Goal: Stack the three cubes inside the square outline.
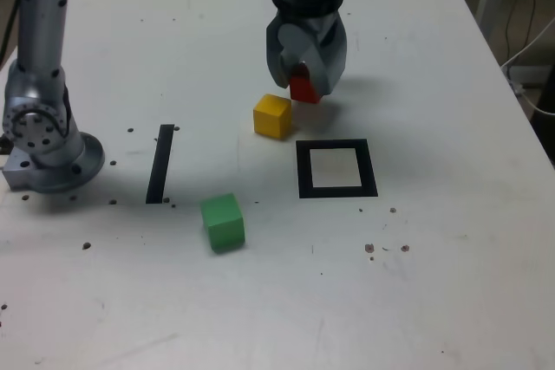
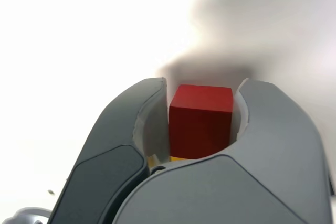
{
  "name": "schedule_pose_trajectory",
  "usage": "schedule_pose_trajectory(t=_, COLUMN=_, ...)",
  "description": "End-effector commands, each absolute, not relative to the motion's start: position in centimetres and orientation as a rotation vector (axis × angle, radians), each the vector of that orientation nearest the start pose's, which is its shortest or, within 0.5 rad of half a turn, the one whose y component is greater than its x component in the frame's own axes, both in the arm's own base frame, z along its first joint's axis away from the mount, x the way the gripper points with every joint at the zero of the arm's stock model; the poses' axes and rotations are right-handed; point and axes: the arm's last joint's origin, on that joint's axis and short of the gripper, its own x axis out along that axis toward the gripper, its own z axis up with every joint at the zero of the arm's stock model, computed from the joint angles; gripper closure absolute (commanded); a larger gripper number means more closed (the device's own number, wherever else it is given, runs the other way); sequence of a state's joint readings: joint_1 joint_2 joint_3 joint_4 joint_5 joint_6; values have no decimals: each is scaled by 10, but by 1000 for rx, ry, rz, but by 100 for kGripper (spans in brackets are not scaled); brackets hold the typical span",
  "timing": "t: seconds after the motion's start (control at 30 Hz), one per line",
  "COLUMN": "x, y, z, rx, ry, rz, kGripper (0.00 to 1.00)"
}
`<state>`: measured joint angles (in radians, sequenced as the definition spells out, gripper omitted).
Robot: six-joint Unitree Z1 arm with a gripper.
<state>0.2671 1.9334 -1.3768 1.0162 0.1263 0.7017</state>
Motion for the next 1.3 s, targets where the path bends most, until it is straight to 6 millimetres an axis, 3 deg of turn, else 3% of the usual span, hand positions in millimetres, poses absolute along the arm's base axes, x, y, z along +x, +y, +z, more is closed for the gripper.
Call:
schedule_pose_trajectory(t=0.0, x=326, y=84, z=261, rx=418, ry=1565, rz=-248, kGripper=78)
schedule_pose_trajectory(t=0.3, x=335, y=24, z=277, rx=376, ry=1576, rz=-145, kGripper=80)
schedule_pose_trajectory(t=0.47, x=339, y=-13, z=272, rx=313, ry=1638, rz=-37, kGripper=80)
schedule_pose_trajectory(t=0.63, x=349, y=-36, z=261, rx=237, ry=1676, rz=49, kGripper=80)
schedule_pose_trajectory(t=0.87, x=369, y=-46, z=249, rx=169, ry=1711, rz=112, kGripper=80)
schedule_pose_trajectory(t=1.27, x=382, y=-38, z=237, rx=92, ry=1741, rz=137, kGripper=80)
